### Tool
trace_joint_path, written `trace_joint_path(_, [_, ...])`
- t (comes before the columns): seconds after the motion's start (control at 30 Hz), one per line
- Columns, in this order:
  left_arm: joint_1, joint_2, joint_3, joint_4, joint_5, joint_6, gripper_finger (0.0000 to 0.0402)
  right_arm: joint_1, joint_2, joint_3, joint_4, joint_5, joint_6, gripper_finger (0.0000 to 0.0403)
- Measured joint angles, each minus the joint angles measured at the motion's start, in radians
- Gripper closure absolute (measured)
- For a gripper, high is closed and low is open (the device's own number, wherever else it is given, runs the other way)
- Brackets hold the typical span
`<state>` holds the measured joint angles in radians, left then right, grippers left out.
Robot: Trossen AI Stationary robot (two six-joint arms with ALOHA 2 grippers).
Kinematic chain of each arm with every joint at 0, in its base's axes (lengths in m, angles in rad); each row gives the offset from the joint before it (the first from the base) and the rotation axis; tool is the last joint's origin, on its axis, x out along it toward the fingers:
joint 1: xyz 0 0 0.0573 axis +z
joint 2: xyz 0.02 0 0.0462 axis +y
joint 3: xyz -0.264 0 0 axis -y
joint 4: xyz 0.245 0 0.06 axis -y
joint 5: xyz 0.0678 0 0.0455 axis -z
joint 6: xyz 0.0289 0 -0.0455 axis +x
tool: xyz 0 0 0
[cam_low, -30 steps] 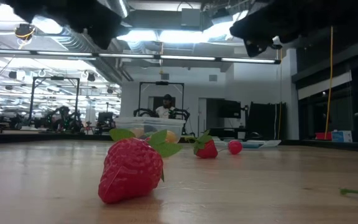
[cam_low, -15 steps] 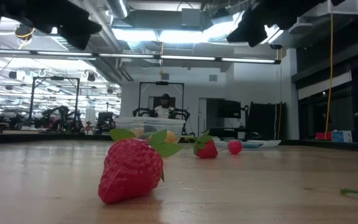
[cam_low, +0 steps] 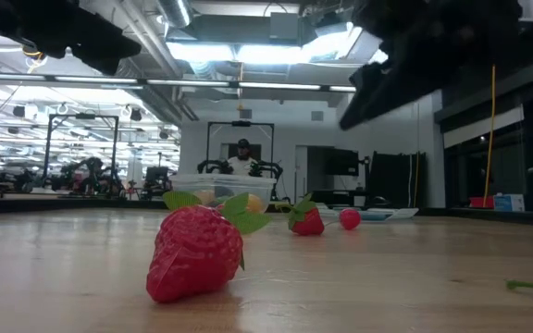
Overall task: Pick and placing Produce into tupperware
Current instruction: Put the top right cherry into the transparent container
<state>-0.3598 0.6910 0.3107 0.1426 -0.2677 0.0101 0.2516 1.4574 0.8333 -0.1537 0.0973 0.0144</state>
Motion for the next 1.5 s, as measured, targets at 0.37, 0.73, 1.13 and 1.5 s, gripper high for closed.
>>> trace_joint_path(0.37, [0.012, -0.004, 0.000, -0.031, -0.001, 0.000, 0.0245, -0.047, 0.035, 0.000, -0.029, 0.017, -0.047, 0.0148])
trace_joint_path(0.73, [0.012, -0.202, -0.111, -0.041, 0.007, -0.031, 0.0252, -0.109, 0.035, 0.000, -0.103, 0.013, -0.046, 0.0148])
trace_joint_path(1.13, [0.012, -0.400, -0.254, -0.020, 0.033, -0.082, 0.0250, -0.169, 0.052, 0.000, -0.112, -0.020, -0.044, 0.0156])
trace_joint_path(1.5, [0.012, -0.399, -0.254, -0.047, 0.034, -0.086, 0.0248, -0.206, 0.175, 0.000, -0.088, -0.023, -0.045, 0.0157])
